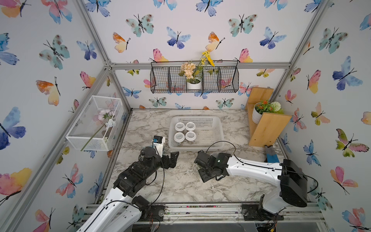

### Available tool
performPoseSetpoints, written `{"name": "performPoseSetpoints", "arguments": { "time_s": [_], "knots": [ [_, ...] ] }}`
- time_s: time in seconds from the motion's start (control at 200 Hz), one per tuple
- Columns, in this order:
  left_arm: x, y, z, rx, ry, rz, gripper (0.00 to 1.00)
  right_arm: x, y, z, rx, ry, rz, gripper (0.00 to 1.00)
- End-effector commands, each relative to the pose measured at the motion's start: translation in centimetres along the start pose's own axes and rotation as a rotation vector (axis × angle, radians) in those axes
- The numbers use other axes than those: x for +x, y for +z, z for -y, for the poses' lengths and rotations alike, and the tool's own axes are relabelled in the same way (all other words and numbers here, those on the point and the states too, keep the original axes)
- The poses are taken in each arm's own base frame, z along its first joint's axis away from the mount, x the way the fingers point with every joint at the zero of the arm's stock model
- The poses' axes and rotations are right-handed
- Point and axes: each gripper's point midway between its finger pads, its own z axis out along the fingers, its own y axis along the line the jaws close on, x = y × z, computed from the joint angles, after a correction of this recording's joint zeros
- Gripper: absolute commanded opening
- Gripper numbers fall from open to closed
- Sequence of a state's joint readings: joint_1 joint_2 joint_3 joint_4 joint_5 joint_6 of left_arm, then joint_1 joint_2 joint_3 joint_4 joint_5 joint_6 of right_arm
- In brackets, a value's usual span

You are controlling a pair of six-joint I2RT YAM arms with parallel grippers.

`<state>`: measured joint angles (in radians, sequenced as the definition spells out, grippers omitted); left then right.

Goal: Put the yogurt in the basket
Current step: Pick up the yogurt from the center of the board.

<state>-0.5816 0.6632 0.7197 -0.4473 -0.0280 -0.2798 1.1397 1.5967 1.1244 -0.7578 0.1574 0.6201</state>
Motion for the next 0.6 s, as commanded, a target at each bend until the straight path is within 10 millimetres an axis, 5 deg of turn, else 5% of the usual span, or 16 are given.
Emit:
{"name": "performPoseSetpoints", "arguments": {
  "time_s": [0.0, 0.33, 0.596],
  "knots": [
    [0.4, 0.1, 0.4, 0.029, 0.006, -0.015, 0.97, 0.5, -1.3, -0.2, -0.026, 0.004, -0.015, 0.63],
    [0.3, 0.0, 0.5, 0.033, 0.007, -0.015, 0.97, 0.4, -5.1, -0.9, -0.077, -0.001, -0.049, 0.62],
    [0.4, 0.0, 0.4, 0.031, 0.008, -0.016, 0.97, -1.5, -9.1, -2.7, -0.191, -0.012, 0.017, 0.62]
  ]
}}
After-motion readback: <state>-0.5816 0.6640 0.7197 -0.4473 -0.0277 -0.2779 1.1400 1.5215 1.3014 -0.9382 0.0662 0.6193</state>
